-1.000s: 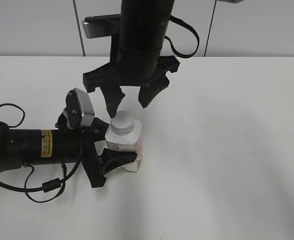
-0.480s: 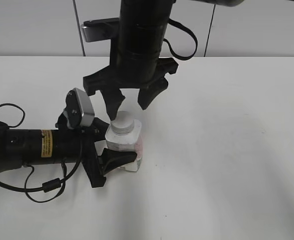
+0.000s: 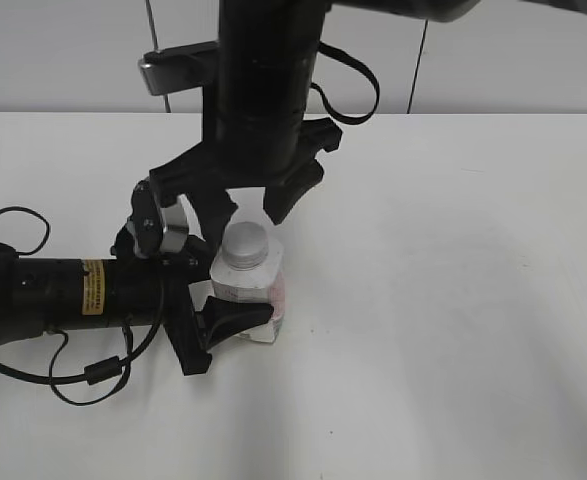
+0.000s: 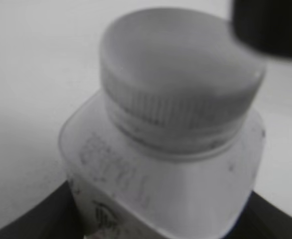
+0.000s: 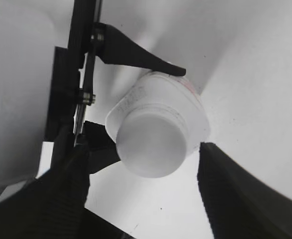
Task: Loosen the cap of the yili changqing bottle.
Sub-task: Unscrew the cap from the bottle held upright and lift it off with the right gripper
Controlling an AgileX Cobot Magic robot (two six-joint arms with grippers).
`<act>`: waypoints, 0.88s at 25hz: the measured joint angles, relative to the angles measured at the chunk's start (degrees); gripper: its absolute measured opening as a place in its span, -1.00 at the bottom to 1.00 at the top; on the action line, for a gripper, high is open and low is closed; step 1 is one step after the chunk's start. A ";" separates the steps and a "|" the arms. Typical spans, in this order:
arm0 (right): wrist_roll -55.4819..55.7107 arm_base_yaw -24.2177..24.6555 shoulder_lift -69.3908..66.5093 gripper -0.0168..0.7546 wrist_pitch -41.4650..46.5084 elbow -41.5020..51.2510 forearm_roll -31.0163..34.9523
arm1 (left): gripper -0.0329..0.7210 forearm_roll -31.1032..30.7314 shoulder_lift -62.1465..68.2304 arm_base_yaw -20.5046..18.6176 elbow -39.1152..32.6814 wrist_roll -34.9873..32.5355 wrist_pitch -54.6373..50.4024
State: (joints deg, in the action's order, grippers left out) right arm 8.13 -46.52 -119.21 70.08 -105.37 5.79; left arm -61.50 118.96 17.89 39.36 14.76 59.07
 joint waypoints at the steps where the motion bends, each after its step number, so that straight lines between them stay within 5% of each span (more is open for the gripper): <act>1: 0.00 -0.05 0.00 0.43 0.00 0.00 -0.96 | 0.25 0.00 0.00 0.00 0.00 0.00 0.00; 22: -1.44 -0.05 -2.37 0.43 0.00 0.00 -0.40 | 0.25 0.05 0.00 0.00 0.00 0.00 0.00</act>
State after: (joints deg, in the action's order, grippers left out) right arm 6.69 -46.57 -121.58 70.08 -105.37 5.39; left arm -61.45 118.96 17.89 39.36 14.76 59.07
